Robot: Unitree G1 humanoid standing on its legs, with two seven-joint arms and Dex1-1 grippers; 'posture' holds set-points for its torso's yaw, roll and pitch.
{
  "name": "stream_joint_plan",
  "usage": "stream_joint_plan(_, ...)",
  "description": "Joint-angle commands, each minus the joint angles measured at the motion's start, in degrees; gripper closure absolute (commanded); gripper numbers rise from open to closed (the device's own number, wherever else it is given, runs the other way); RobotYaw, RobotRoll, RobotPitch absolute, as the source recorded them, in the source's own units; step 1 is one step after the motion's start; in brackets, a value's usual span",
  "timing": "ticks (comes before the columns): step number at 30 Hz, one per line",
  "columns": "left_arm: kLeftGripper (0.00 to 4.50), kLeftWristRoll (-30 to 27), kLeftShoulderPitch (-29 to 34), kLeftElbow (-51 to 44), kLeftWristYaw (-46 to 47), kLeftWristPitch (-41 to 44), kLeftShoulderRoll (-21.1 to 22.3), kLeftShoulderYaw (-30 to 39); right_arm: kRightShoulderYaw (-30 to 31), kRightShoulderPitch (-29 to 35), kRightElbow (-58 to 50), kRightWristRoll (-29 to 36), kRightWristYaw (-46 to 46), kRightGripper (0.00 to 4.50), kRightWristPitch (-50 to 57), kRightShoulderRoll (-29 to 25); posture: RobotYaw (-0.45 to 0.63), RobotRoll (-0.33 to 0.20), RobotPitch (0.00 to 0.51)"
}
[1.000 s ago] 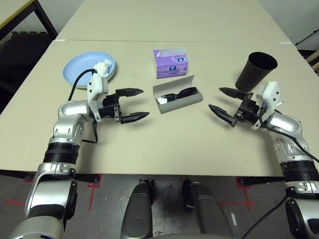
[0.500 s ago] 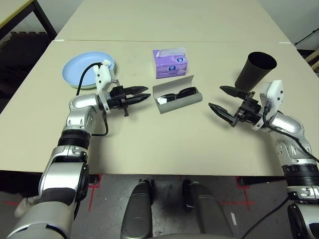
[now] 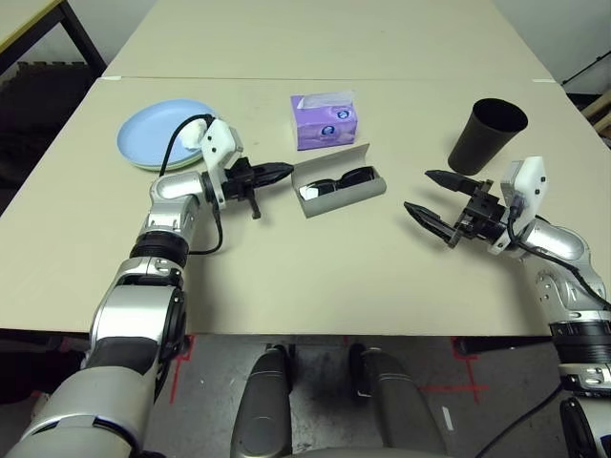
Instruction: Organize and tidy the items on the table.
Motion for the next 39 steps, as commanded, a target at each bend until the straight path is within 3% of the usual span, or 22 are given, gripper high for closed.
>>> stream_joint_plan(1,4.48,1.33,-0.98,2.07,1.42,0.05,-0.74,0.02,0.31,1.14,-1.08,0.38,-0.06,0.00,0.38,-0.32,0.04,0.000,0.208)
stream_joint_plan(17,4.48,-4.94,-1.89,-1.67,-8.04,6.28,-1.41,4.59,0.80,0.37,0.74,-0.12,0.57,0.00,-0.49,-0.25,0.05,0.000,0.202)
stream_joint_plan(28,4.48,2.44,-2.71,3.02,2.27,2.63,-0.25,1.95,0.61,1.17,-0.48,0.41,0.32,0.00,-0.09,-0.18,0.03,0.000,0.201)
stream_joint_plan(39,4.48,3.10,-3.69,4.37,2.41,3.25,-1.08,1.84,-2.36,3.45,-1.63,3.73,-2.47,0.00,-0.92,2.02,0.03,0.000,0.202)
